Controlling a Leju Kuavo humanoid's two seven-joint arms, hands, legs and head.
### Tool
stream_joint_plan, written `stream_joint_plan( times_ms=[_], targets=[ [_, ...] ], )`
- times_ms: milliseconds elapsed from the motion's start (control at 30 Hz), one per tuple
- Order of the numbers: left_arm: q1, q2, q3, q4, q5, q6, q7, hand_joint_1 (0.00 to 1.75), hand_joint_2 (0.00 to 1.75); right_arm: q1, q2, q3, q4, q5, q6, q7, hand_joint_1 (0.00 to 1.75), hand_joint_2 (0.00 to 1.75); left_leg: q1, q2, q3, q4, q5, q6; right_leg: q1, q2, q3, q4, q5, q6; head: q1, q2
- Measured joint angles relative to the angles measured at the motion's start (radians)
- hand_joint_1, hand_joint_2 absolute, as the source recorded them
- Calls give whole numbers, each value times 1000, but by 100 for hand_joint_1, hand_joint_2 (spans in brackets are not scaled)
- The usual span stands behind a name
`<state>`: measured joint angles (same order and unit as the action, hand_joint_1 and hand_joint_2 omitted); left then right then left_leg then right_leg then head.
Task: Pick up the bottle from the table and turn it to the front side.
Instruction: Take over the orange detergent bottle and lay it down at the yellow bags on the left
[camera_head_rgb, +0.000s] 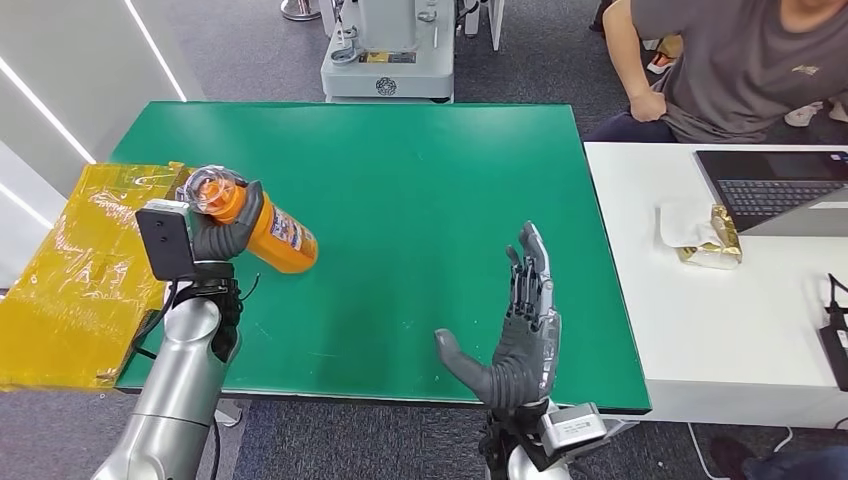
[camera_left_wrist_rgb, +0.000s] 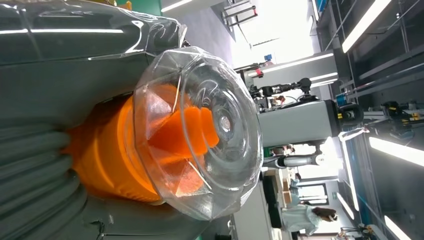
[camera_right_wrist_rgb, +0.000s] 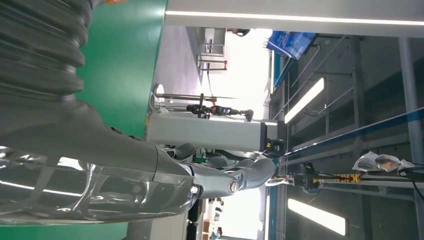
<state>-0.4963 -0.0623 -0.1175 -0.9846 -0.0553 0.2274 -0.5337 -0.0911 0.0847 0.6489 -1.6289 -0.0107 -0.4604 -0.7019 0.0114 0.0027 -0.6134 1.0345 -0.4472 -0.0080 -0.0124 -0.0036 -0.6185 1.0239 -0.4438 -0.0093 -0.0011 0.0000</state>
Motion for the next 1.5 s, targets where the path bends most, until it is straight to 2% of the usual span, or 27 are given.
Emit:
stream_joint_plan(
  times_ms=[833,900,933,1000,1033,1067,1133,1200,1300,1400,1500],
  targets=[
    [-1,5,1,0,-3,2,3,175,175,4,0,0,-1,0,0,0,0,175,0,0,0,0,0,0,0,0,0,0,0,0,0,0],
    [-8,40,-12,-1,-65,39,56,175,175,16,1,-3,-4,11,8,0,0,175,1,1,0,0,0,-1,1,1,0,0,0,0,2,0],
    [-17,88,-31,-1,-150,78,115,175,175,35,3,-9,-10,25,18,0,0,175,1,4,1,-1,-1,-2,1,4,0,1,0,-1,3,0],
    [-46,211,-63,8,-421,148,211,175,175,95,10,-28,-30,58,40,0,0,175,3,11,2,-1,-2,-6,3,12,-3,1,1,-4,1,0],
    [-61,259,-64,14,-565,152,205,175,175,123,13,-37,-40,70,48,0,0,175,3,13,3,-1,-3,-7,3,13,-3,1,1,-5,-1,0],
    [-72,286,-56,18,-683,127,158,175,175,142,15,-45,-47,77,53,0,0,175,3,10,3,-1,-3,-7,3,11,-3,1,0,-5,-3,0],
    [-74,307,-45,17,-787,52,41,175,175,157,20,-56,-54,84,62,0,0,175,3,3,3,-2,-2,-7,3,3,1,1,-3,-5,-4,0],
    [-55,312,-45,7,-711,-2,-19,175,175,165,27,-64,-58,86,69,0,0,175,3,2,4,-2,-2,-7,3,1,2,1,-4,-6,-4,0],
    [-18,310,-45,-24,-517,-32,-40,175,175,173,35,-74,-59,85,80,0,0,175,3,4,4,-2,-3,-8,3,4,1,1,-3,-6,-4,0],
    [14,304,-45,-56,-436,-58,-55,175,175,175,40,-80,-59,85,82,0,0,175,2,3,4,-2,-3,-7,3,3,1,0,-3,-6,-4,0],
    [55,270,-45,-93,-305,-111,-107,175,175,180,42,-84,-60,91,80,0,0,175,2,2,4,-2,-3,-7,2,3,1,0,-3,-5,-4,0]
  ],
)
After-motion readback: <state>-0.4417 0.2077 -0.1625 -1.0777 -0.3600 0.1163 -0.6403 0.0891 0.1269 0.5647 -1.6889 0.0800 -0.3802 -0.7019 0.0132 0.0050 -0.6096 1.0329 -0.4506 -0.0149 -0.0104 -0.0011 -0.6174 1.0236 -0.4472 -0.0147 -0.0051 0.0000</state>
